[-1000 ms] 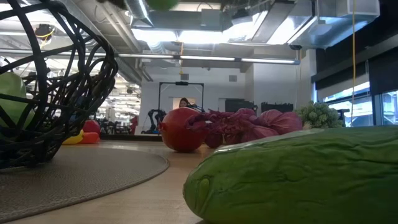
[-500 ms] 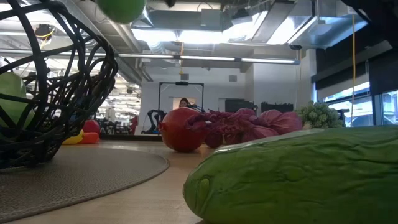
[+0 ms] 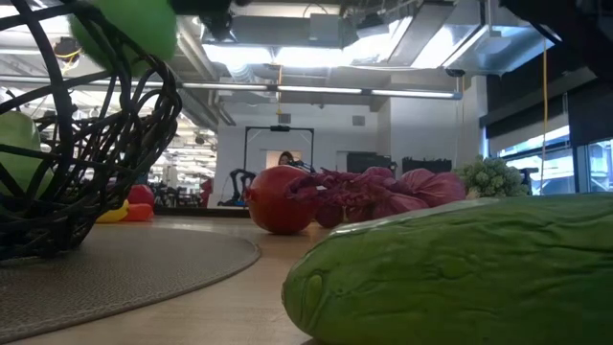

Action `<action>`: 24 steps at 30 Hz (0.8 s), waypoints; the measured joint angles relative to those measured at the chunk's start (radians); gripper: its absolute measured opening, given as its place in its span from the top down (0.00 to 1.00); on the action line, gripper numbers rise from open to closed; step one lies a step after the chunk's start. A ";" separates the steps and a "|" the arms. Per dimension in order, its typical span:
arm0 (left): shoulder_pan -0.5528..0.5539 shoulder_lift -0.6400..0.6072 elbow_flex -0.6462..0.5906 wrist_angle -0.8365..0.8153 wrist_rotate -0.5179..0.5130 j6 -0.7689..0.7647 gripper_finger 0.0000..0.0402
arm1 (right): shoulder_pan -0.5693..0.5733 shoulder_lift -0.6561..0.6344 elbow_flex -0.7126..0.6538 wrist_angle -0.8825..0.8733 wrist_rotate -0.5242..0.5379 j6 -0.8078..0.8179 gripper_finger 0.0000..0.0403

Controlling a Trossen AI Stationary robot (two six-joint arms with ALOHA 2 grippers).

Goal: Build produce basket
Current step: Put the green apple into the black wire basket

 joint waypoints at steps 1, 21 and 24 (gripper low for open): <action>0.000 0.000 0.000 0.000 0.000 0.000 0.28 | 0.003 0.008 0.000 0.001 0.000 -0.008 1.00; 0.000 0.000 0.000 -0.003 0.001 0.027 0.28 | 0.088 0.162 0.000 0.089 -0.030 -0.155 1.00; 0.000 0.000 0.000 -0.002 0.001 0.027 0.28 | 0.090 0.165 0.000 0.095 -0.017 -0.183 1.00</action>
